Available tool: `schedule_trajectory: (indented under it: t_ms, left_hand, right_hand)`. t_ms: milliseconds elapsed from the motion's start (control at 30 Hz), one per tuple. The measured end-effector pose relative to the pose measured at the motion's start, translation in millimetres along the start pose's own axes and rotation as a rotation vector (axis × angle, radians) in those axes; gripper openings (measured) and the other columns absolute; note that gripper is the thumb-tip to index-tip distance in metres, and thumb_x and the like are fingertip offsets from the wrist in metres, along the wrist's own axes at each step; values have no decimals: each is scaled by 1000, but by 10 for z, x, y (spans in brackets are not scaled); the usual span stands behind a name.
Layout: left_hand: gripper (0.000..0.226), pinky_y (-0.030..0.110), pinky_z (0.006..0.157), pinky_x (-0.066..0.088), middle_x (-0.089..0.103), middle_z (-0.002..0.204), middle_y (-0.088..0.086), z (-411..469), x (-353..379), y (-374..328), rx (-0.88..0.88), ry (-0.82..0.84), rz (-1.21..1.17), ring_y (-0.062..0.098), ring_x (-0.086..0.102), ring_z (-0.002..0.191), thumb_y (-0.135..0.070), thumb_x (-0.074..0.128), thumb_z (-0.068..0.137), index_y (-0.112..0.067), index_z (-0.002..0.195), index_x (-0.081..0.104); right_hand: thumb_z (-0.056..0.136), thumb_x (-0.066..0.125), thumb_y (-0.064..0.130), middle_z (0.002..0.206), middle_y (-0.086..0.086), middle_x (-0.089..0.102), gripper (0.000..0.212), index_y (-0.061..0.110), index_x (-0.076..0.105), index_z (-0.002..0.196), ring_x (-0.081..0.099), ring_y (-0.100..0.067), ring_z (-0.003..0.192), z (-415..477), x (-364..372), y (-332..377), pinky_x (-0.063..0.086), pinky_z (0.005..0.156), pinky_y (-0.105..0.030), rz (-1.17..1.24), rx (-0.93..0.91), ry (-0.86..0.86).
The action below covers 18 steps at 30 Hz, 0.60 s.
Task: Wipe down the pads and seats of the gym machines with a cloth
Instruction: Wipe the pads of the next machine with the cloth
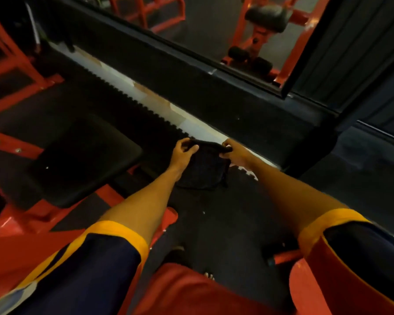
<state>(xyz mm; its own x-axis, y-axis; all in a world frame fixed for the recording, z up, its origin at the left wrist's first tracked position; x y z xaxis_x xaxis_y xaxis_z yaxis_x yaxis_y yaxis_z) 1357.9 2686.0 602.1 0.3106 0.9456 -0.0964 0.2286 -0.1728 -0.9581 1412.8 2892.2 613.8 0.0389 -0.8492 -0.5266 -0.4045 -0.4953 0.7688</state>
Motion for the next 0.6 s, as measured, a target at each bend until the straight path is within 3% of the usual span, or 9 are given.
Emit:
schedule_trajectory:
  t_ms: [100,200,300,400,500,533,600]
  left_hand:
    - [44,42,101,53,67,127,13,398,176,462,-228,110,-10,27,66,113,-29,72,93,-9,130,62]
    - [44,41,102,52,66,129,13,813,187,636,-216,51,42,28,63,119,-32,67,97,-7,133,61]
    - [49,37,101,51,65,129,10,1216,156,650,-230,-19,15,25,62,118,-40,63,98,-8,135,59]
    - [48,37,100,51,65,125,9,1531,62,702,-285,-91,-10,25,62,115,-42,61,99,-8,133,60]
    - [44,39,100,51,65,124,10,1926,-58,675,-324,-175,-23,26,62,115,-38,61,100,-8,132,60]
    - [43,40,101,51,65,125,9,2025,-88,691,-334,-193,-26,26,62,115,-35,62,100,-7,133,59]
    - [42,42,102,51,64,129,13,2210,-148,817,-401,-224,-12,29,62,118,-28,61,100,-7,137,56]
  right_hand:
    - [95,66,9,98,-4,60,24,29,53,101,59,-24,92,605,-54,13,51,72,-37,36,1,41]
    - [96,65,13,95,-1,58,21,25,51,107,57,-25,94,1197,-56,5,46,81,-41,-122,-18,30]
    - [98,64,18,109,-8,58,24,19,48,117,58,-29,101,1701,40,-49,42,85,-41,-182,-4,40]
    - [96,68,24,133,-13,53,48,17,44,137,56,-33,120,2071,185,-118,46,99,-46,-202,68,63]
    - [91,76,31,162,-16,19,85,16,24,158,38,-42,141,2541,337,-62,37,115,-51,-234,110,155]
    - [91,77,33,165,-17,11,92,17,19,161,33,-43,145,2653,394,-51,32,116,-52,-253,125,200]
    - [89,79,33,165,-19,16,93,16,23,161,32,-42,146,2877,597,-40,32,117,-50,-264,100,317]
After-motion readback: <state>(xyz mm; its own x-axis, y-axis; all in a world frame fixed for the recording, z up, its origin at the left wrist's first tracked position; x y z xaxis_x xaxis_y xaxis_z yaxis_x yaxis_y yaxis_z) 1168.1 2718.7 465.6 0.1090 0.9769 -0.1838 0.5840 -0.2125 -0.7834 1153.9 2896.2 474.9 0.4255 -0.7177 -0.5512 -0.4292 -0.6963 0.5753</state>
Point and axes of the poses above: each hand's wrist, its own z-axis towards the middle knuckle, its own x-axis out of the palm, y = z × x, the point moved 9 cm from there along z, towards the middle knuckle
